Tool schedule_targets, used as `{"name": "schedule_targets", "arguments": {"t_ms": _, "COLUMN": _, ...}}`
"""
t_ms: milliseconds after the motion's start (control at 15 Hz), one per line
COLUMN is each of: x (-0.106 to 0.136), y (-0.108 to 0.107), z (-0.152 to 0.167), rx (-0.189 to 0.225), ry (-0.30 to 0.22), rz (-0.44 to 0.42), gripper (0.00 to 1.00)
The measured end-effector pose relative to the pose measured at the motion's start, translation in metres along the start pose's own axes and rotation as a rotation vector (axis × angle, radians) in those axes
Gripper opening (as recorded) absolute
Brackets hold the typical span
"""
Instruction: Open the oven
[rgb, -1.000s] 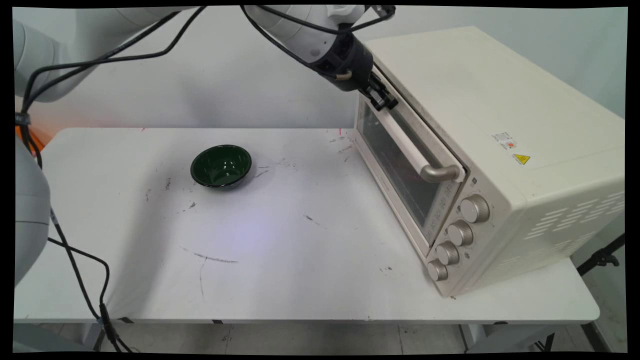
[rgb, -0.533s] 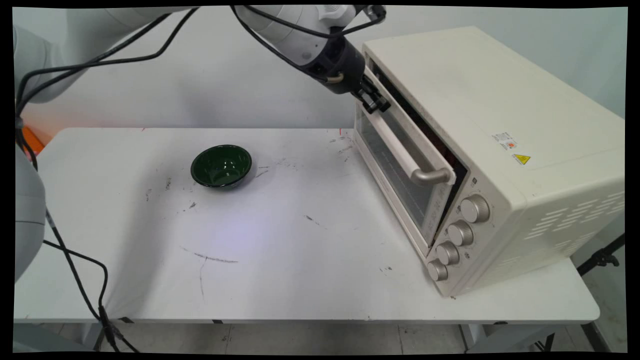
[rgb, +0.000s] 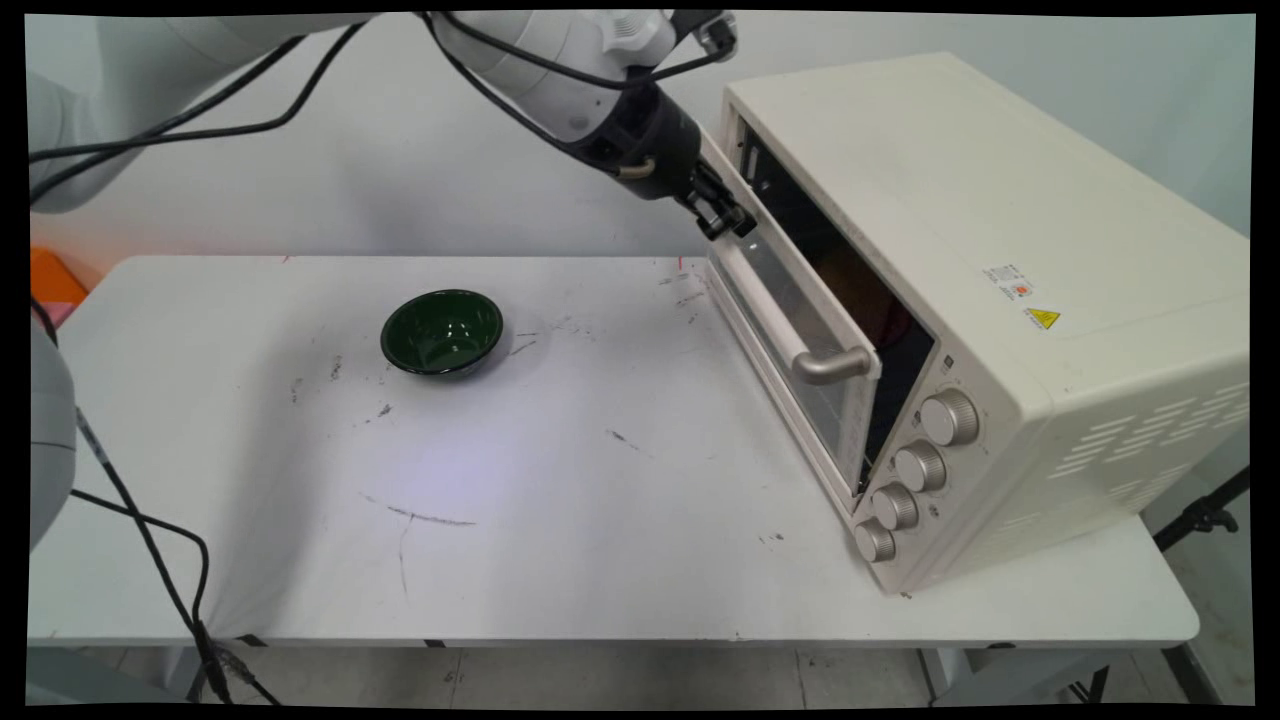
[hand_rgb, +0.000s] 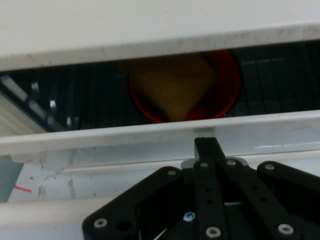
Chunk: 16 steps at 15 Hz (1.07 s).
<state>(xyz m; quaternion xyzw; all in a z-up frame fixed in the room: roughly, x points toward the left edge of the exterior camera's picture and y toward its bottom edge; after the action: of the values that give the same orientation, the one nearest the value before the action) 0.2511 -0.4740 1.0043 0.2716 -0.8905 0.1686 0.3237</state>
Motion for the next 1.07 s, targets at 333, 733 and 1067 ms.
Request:
{"name": "schedule_targets", "arguments": {"t_ms": 333, "x": -0.021, "y": -0.002, "z": -0.009, "rx": -0.013, "ry": -0.006, "rz": -0.014, "gripper": 0.00}}
{"name": "schedule_targets", "arguments": {"t_ms": 733, "x": -0.047, "y": -0.002, "z": -0.015, "rx": -0.027, "ry": -0.005, "rz": -0.040, "gripper": 0.00}}
{"name": "schedule_targets", "arguments": {"t_ms": 1067, "x": -0.069, "y": -0.001, "z": -0.017, "rx": -0.032, "ry": 0.001, "rz": -0.054, "gripper": 0.00}}
